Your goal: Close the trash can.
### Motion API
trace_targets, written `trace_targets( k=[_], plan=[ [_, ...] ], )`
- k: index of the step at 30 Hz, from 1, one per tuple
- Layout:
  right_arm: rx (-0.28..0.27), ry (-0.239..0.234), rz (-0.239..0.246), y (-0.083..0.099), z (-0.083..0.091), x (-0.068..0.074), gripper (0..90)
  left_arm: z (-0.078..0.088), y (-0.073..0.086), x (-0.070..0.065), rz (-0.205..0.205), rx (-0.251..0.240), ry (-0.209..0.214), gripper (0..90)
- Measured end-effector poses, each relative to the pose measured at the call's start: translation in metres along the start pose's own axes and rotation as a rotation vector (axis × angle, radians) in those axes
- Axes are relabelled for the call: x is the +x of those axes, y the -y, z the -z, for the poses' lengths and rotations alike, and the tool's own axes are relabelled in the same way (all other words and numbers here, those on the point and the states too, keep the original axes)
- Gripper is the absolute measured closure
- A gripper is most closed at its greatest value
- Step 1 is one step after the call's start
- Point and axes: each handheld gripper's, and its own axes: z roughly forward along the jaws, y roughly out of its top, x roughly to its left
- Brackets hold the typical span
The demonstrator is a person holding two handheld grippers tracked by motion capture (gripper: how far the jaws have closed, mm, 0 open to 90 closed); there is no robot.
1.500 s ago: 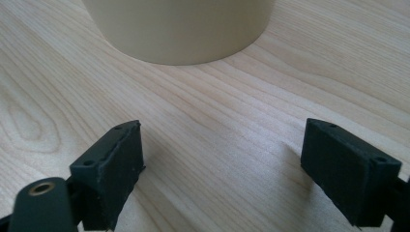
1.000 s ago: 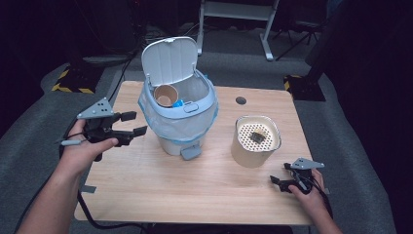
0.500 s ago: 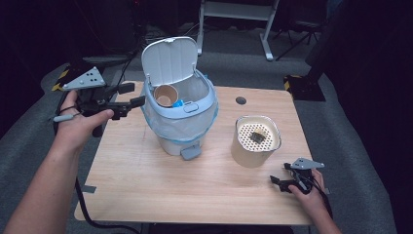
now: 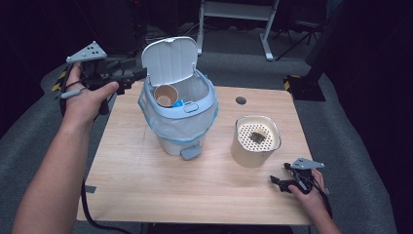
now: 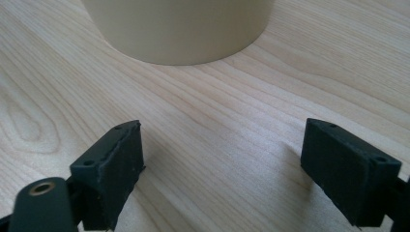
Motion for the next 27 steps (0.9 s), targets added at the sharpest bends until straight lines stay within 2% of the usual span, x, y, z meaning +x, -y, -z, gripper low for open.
trace_targets(
  k=[1,2,6,9,12,14,17,19,23,25,27],
  plan=[
    [0.000,0.000,0.000,0.000,0.000,0.000,15.0,0.000,0.000,0.000,0.000,0.000,0.000,43.2],
    [0.000,0.000,0.000,0.000,0.000,0.000,15.0,-0.004,-0.002,0.004,0.007,0.003,-0.024,42.4],
    [0.000,0.000,0.000,0.000,0.000,0.000,15.0,-0.011,-0.005,0.012,0.006,0.022,-0.043,40.8],
    [0.000,0.000,0.000,0.000,0.000,0.000,15.0,-0.018,-0.003,0.023,0.033,0.026,-0.035,41.5],
    [0.000,0.000,0.000,0.000,0.000,0.000,15.0,-0.021,-0.004,0.027,0.036,0.024,-0.040,41.1],
    [0.000,0.000,0.000,0.000,0.000,0.000,15.0,-0.024,-0.007,0.027,0.034,0.010,-0.035,41.1],
    [0.000,0.000,0.000,0.000,0.000,0.000,15.0,-0.027,-0.012,0.025,0.026,0.021,-0.042,39.7],
    [0.000,0.000,0.000,0.000,0.000,0.000,15.0,-0.030,-0.014,0.023,0.021,0.003,-0.045,37.8],
    [0.000,0.000,0.000,0.000,0.000,0.000,15.1,-0.035,-0.023,0.018,0.010,-0.005,-0.028,37.6],
    [0.000,0.000,0.000,0.000,0.000,0.000,15.0,-0.037,-0.025,0.014,0.005,-0.001,-0.005,37.8],
    [0.000,0.000,0.000,0.000,0.000,0.000,15.1,-0.038,-0.025,0.010,0.003,0.004,-0.001,35.1]
  ],
)
